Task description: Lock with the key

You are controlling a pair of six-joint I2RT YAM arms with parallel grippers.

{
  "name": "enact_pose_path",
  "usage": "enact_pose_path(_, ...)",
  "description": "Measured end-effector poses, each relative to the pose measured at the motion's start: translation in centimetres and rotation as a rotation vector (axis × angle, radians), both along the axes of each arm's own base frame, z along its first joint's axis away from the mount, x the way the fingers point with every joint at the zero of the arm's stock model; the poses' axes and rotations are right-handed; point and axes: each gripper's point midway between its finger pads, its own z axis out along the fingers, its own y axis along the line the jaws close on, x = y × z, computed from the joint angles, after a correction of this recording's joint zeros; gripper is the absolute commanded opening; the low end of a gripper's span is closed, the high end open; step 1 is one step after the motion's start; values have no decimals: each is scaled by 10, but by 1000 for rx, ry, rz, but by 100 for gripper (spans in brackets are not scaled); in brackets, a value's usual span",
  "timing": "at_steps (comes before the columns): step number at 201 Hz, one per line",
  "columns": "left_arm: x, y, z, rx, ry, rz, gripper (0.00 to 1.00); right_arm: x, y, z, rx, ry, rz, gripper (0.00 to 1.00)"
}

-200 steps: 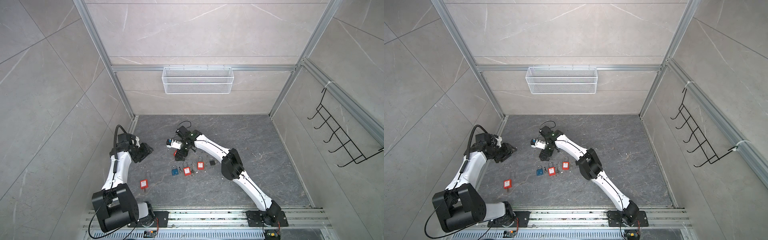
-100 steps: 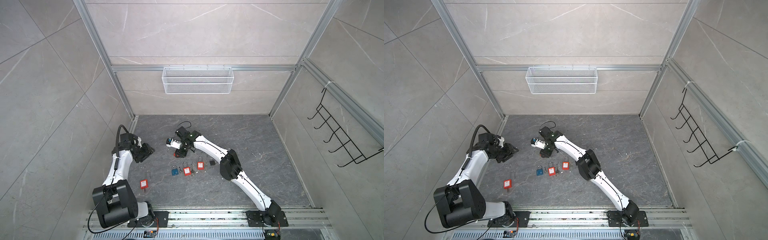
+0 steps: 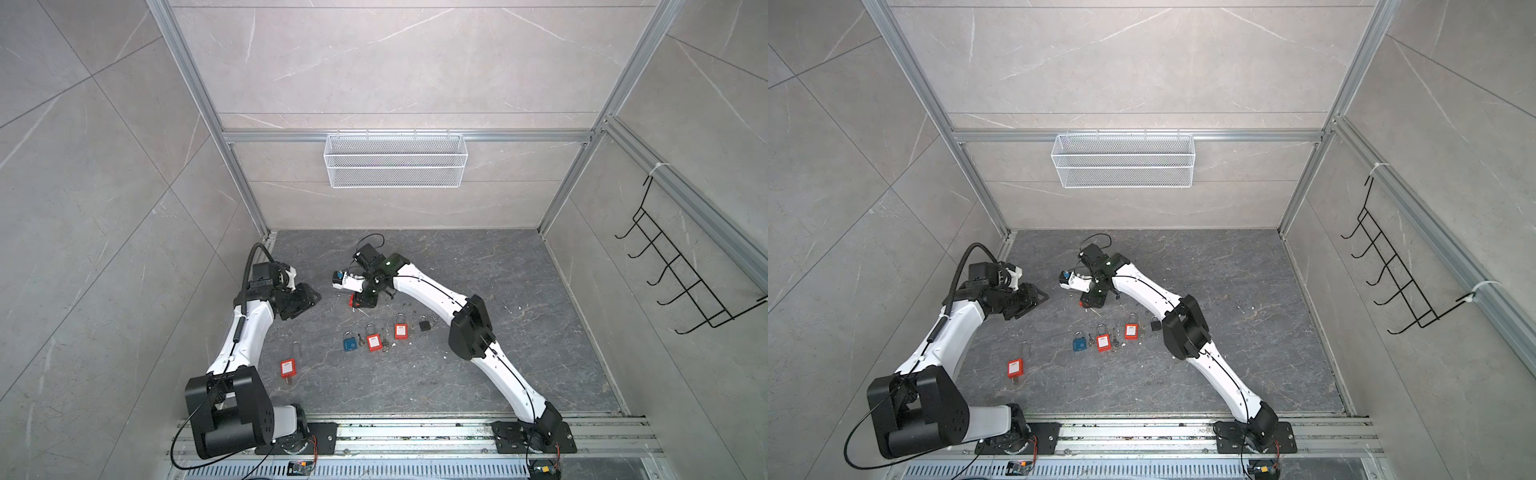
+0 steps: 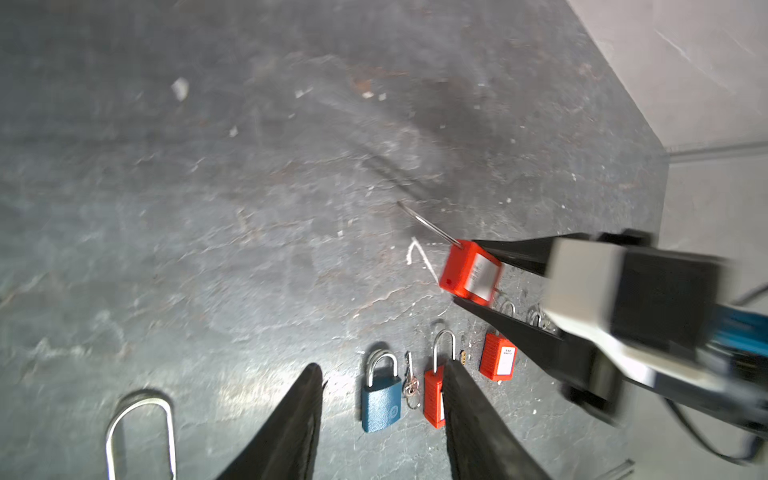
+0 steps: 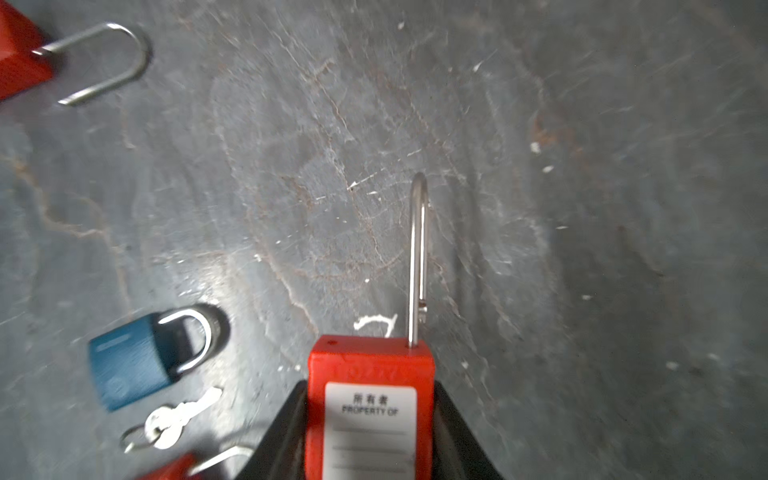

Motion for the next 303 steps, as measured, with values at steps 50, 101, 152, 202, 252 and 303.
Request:
enact_pose_path(50,-14,-65,60,113,-389,-343,50,-45,-69,100,97,-127,127,22)
enact_pose_path(101,-67,-118,101,114,-769,-733,51,-105,-129,125,123,-214,214,23)
enact_pose_path(152,-116,-166,118,60,-982,-1065,52,-131,-149,141,144,-241,233,22)
enact_pose_path(202,-124,-192,105,73,-982,-1207,49,-147,-153,144,148,-237,256,22)
enact_pose_path(252,-124,-199,90,90,-952,-1255,26,-152,-152,138,131,-233,266,22)
enact_pose_path(303,-121,-200,86,93,-934,-1260,6,-154,-153,137,125,-225,266,22)
